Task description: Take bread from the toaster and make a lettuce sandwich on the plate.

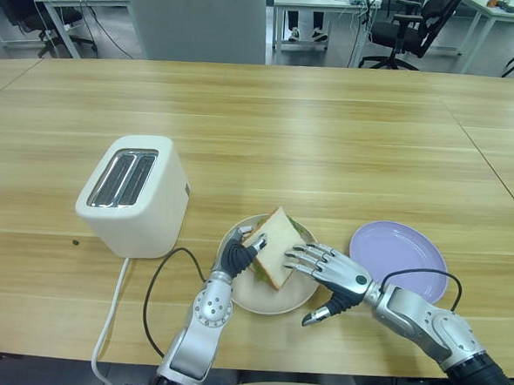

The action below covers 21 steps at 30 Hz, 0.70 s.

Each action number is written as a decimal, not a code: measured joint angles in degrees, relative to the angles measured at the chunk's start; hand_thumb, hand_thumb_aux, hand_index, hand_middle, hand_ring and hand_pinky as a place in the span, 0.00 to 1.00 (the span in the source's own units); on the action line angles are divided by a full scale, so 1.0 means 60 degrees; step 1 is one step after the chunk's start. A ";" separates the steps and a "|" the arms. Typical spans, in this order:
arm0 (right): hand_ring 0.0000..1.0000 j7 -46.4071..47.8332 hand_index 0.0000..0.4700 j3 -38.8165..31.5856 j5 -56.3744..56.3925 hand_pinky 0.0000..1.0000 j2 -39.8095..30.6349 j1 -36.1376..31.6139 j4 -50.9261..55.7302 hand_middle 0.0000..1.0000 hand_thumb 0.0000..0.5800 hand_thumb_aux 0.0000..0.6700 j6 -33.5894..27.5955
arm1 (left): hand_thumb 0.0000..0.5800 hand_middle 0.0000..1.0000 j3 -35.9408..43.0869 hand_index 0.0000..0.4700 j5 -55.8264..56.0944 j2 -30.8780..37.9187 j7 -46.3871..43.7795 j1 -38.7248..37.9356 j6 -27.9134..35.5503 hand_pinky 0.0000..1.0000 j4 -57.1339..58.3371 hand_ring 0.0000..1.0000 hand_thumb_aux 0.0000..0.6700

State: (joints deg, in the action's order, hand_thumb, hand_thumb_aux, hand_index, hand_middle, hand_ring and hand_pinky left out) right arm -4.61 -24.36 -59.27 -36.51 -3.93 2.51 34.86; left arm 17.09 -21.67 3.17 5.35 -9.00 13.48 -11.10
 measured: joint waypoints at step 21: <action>0.00 0.0526 0.00 -0.0512 -0.0098 0.00 -0.0056 -0.0389 0.0145 0.00 0.00 0.00 -0.0405 | 0.00 0.00 0.1050 0.00 -0.5759 0.2532 0.0849 0.0824 0.0893 0.00 -0.0195 0.00 0.00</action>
State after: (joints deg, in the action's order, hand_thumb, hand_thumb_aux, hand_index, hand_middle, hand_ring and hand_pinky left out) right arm -1.45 -27.43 -59.86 -36.85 -6.27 3.38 32.43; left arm 23.39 -56.23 18.36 10.44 -4.06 18.84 -12.27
